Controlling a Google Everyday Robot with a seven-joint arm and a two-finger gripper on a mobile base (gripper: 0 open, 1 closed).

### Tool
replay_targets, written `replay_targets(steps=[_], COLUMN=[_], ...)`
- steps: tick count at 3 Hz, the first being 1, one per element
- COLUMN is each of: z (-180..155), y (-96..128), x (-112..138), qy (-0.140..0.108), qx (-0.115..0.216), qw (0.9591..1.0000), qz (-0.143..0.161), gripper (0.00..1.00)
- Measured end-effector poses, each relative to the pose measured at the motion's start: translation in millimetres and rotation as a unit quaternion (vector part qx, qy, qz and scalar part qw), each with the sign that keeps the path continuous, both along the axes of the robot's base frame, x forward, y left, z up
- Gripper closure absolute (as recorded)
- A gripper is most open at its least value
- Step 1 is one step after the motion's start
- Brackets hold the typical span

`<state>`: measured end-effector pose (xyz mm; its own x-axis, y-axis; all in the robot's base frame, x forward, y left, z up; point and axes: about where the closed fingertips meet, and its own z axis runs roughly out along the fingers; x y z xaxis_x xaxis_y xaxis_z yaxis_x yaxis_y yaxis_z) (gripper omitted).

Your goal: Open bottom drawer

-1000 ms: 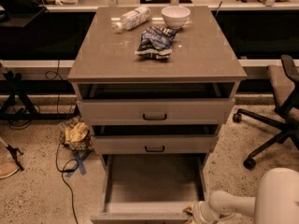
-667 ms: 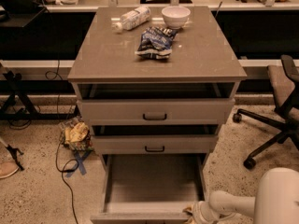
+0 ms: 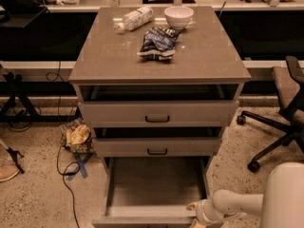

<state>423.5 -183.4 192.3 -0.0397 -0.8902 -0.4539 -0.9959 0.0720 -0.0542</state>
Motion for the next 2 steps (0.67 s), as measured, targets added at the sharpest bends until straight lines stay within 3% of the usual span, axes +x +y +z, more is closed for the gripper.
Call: replay_targets(steps=[1, 2], z=[56.4, 95.8], y=[0.2, -7.3], x=[8.7, 11.6], qy=[-0.043, -0.075], qx=[-0.016, -0.025], qw=[0.9989, 0.9969], qz=[0.005, 0.000], gripper=[0.00, 0.00])
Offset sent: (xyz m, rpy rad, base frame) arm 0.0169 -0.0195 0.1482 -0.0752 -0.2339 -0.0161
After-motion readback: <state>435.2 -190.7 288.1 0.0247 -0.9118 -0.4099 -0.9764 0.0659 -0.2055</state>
